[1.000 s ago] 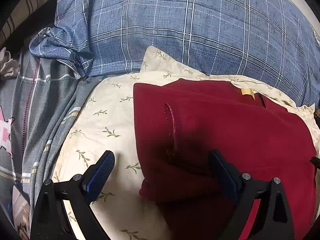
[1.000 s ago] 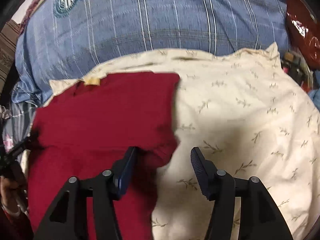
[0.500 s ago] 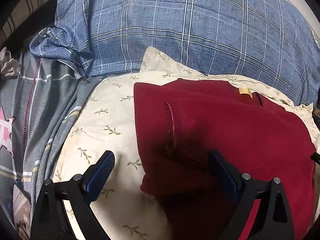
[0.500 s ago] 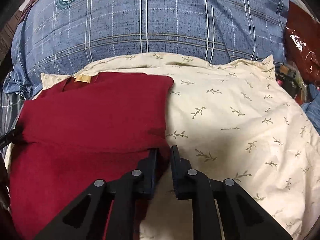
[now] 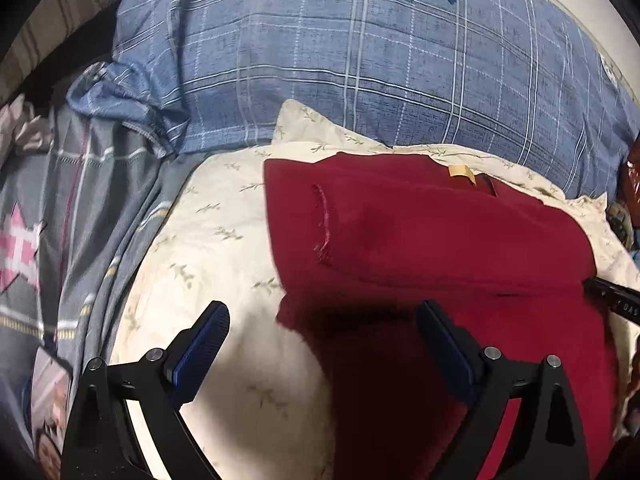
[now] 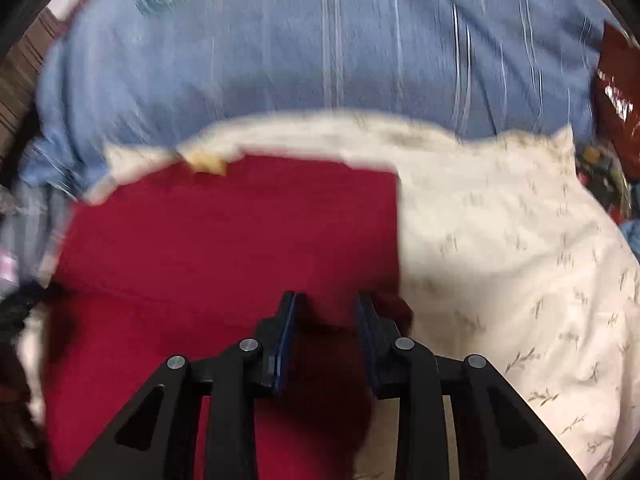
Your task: Fold small clothes
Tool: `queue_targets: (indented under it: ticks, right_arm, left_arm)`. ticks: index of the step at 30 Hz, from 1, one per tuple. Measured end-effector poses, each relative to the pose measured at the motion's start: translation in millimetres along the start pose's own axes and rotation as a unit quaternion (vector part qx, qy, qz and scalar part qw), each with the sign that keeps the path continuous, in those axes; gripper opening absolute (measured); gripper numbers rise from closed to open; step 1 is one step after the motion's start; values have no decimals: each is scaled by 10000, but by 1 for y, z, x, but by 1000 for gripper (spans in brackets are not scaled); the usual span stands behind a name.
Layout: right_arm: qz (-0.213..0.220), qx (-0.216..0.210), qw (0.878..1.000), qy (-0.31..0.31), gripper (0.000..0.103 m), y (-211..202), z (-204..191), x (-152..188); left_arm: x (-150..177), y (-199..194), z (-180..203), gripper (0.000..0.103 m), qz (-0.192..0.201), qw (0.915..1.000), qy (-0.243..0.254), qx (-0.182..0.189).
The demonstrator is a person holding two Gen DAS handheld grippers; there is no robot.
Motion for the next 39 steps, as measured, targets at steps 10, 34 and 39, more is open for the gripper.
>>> queue_targets:
  ticks: [10,34,39]
  right_arm:
    - [156,-554,9983,122,52,-69,19,33]
    - [-225,-761,9964,286,7,-93,62,131]
    - [-344,-1127,9923,387,39,-113,72,146]
  left_arm:
    - [28,-48,12,95,-25,10000,72,-52]
    - [113,-143,37,95,-388,9976,364,448]
    - [131,-147,33,95,-548,9961,217,659]
Point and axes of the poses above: each gripper's, at about its wrist camera, not at the fingertips, and y roughly the way its jaws point, z to its right, x to its underside, the point moved 1 cm from there along y, roughly the way its jaws point, and after that the axes turned 15 degrees about y, right-handed, at the moved point
